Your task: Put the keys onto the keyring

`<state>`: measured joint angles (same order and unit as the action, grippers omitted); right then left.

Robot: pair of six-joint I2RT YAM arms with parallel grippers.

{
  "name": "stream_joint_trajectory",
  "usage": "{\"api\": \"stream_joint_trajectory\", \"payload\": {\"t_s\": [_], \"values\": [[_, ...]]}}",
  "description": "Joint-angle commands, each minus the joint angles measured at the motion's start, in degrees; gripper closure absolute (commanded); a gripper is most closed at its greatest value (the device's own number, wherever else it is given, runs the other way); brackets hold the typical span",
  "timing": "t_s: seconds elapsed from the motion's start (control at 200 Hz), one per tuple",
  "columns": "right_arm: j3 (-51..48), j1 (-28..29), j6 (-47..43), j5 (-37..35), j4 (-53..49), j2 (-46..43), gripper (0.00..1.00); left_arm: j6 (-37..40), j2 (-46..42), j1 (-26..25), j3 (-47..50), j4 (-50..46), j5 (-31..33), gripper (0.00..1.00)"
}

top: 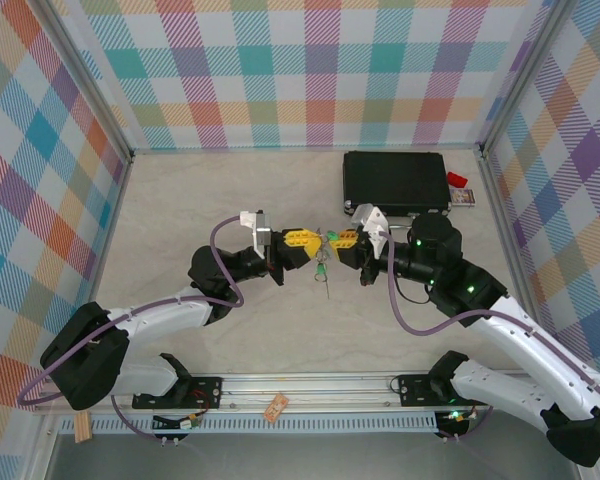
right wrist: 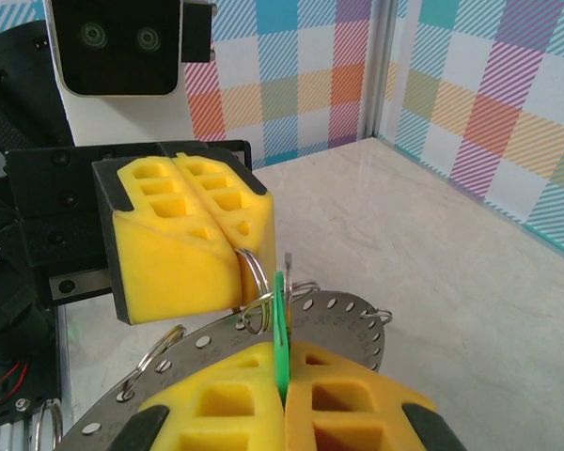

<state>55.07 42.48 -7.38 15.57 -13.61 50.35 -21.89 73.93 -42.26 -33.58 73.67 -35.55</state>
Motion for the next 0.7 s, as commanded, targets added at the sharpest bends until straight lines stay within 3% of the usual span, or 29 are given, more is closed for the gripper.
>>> {"api": "stream_joint_trajectory", "payload": {"t_s": [0.0, 0.27, 0.32, 0.495, 0.585, 0.695], "values": [[2.73, 0.32, -1.67, 0.16, -1.36, 0.18, 1.0, -0.45, 0.28, -0.26, -1.13, 2.71, -1.19, 1.0], [4.17, 0.32, -2.47, -0.22, -2.8, 0.57, 1.0, -0.43, 0.57, -0.24, -1.05, 2.71, -0.86, 1.0], [4.51, 0.35, -2.55, -0.44, -3.22, 0.84, 1.0, -0.48, 0.64, -0.21, -0.84, 2.73, -0.34, 0.85], [4.78, 0.33, -2.82, -1.62, -3.99, 1.04, 1.0, 0.33, 0.19, -0.19, 0.25, 2.62, 1.55, 0.63], [4.79, 0.32, -2.9, -2.53, -4.4, 1.02, 1.0, 0.75, -0.34, -0.03, 1.17, 2.57, 3.39, 0.39], [4.87, 0.32, -2.91, -3.67, -5.09, 1.17, 1.0, 1.28, -1.18, 0.19, 2.26, 2.36, 5.61, 0.21]]}}
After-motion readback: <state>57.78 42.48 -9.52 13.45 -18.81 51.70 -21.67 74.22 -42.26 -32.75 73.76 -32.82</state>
